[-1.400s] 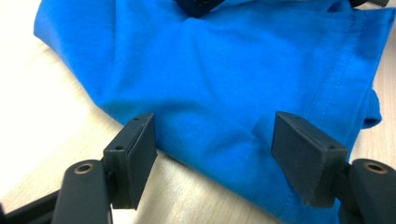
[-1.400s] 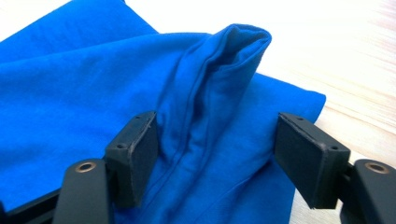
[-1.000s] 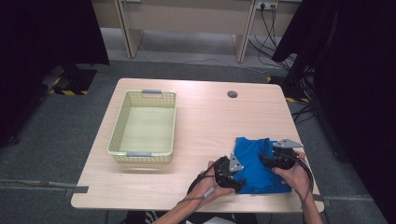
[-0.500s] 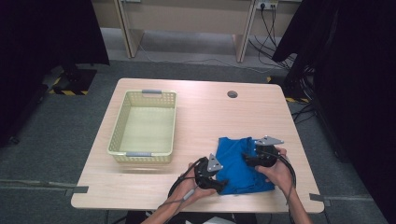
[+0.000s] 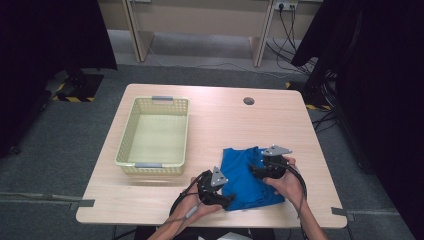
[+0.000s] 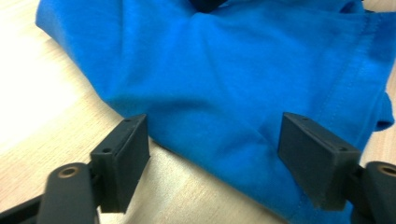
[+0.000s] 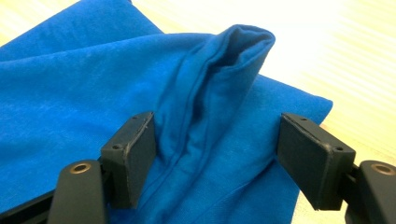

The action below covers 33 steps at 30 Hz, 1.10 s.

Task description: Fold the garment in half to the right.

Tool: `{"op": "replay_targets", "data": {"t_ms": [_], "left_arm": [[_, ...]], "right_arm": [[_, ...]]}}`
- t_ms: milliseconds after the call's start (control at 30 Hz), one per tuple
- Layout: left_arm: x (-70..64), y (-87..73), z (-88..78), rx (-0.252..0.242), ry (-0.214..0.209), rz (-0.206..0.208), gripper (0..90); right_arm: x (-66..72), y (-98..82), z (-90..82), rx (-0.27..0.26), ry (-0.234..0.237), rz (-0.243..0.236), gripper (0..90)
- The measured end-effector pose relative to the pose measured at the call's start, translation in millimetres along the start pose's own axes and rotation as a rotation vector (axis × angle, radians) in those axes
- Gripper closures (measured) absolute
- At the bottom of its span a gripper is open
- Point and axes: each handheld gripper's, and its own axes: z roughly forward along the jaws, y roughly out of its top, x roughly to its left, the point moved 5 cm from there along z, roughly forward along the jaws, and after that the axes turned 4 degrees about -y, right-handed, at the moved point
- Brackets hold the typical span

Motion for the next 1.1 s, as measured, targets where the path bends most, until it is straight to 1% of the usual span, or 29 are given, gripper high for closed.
{"op": "replay_targets", "data": {"t_ms": [33, 100, 133, 167, 200, 233, 267, 333, 367, 400, 433, 467, 500, 533, 567, 600, 667, 700, 800, 833, 867, 933, 967, 1000, 1067, 1100], "left_arm": [[0.1, -0.2, -1.2, -0.002, 0.007, 0.005, 23.0], [0.3, -0.1, -2.2, -0.005, 0.007, 0.003, 21.8], [1.9, 0.3, -5.1, -0.008, 0.005, -0.025, 19.0], [1.9, 0.3, -5.1, -0.008, 0.005, -0.025, 17.8], [2.7, 0.2, -7.0, -0.011, 0.003, -0.044, 16.9], [3.3, -0.1, -9.3, -0.014, -0.001, -0.050, 16.7], [4.1, -0.6, -11.7, -0.016, -0.002, -0.054, 16.1], [6.1, -3.1, -14.9, -0.021, 0.001, -0.064, 15.5], [7.1, -4.7, -15.7, -0.023, 0.004, -0.069, 14.7], [7.7, -6.4, -16.2, -0.021, 0.002, -0.074, 14.1], [7.9, -7.6, -16.2, -0.021, -0.001, -0.080, 14.1], [8.5, -8.4, -16.4, -0.020, -0.003, -0.082, 13.9], [9.1, -8.7, -16.4, -0.020, -0.003, -0.085, 13.6], [9.3, -9.1, -16.2, -0.022, -0.001, -0.090, 13.1], [9.2, -9.4, -16.2, -0.022, -0.002, -0.091, 13.0], [9.0, -9.7, -16.1, -0.019, -0.002, -0.088, 13.0], [8.9, -9.5, -15.8, -0.019, -0.001, -0.086, 12.8], [8.9, -9.6, -16.0, -0.020, 0.001, -0.087, 12.6], [8.7, -9.5, -16.5, -0.019, 0.002, -0.081, 12.7], [8.6, -9.0, -16.6, -0.020, 0.002, -0.081, 12.7], [8.5, -8.6, -16.7, -0.022, 0.002, -0.081, 12.7], [7.3, -8.2, -17.4, -0.024, 0.003, -0.079, 12.7], [7.3, -8.2, -17.4, -0.024, 0.003, -0.079, 12.7], [6.8, -7.9, -17.8, -0.022, 0.002, -0.075, 12.7], [6.0, -6.4, -18.3, -0.030, 0.006, -0.072, 12.9], [5.5, -5.9, -18.8, -0.032, 0.007, -0.070, 12.7]], "right_arm": [[0.5, 0.5, -1.3, 0.000, 0.005, -0.001, 27.6], [1.2, 0.9, -3.0, -0.006, 0.011, 0.001, 27.6], [2.6, 2.0, -6.6, -0.022, 0.020, 0.004, 27.6], [2.6, 2.0, -6.6, -0.022, 0.020, 0.004, 27.6], [4.4, 3.3, -8.5, -0.031, 0.031, 0.009, 27.7], [5.6, 3.9, -8.6, -0.034, 0.032, 0.013, 27.8], [6.1, 4.5, -7.6, -0.039, 0.031, 0.005, 28.2], [7.3, 4.5, -6.2, -0.035, 0.032, -0.001, 28.6], [8.9, 4.0, -4.0, -0.024, 0.033, 0.001, 28.8], [10.0, 2.7, 1.9, -0.010, 0.028, -0.001, 31.5], [10.0, 2.7, 1.9, -0.010, 0.028, -0.001, 31.5], [10.5, 2.4, 3.8, -0.014, 0.035, 0.013, 36.6], [11.0, 2.7, 3.9, -0.020, 0.057, 0.020, 44.8], [11.5, 3.0, 2.9, -0.029, 0.075, 0.007, 52.0], [11.3, 3.9, 0.8, -0.042, 0.067, -0.027, 62.9], [11.3, 3.9, 0.8, -0.042, 0.067, -0.027, 62.9], [12.7, 5.9, -2.4, -0.061, 0.076, -0.034, 70.4], [12.8, 9.0, -5.9, -0.082, 0.078, -0.044, 74.2], [12.3, 17.3, -17.4, -0.131, 0.071, -0.058, 76.3], [12.3, 17.3, -17.4, -0.131, 0.071, -0.058, 76.3], [12.1, 23.3, -27.7, -0.165, 0.069, -0.063, 77.0], [11.3, 28.8, -38.0, -0.195, 0.063, -0.071, 78.2], [10.3, 30.8, -42.6, -0.205, 0.059, -0.075, 78.6], [10.3, 30.8, -42.6, -0.205, 0.059, -0.075, 78.6], [7.0, 32.8, -48.7, -0.218, 0.051, -0.070, 79.1], [0.6, 32.5, -49.8, -0.221, 0.037, -0.063, 79.3]]}}
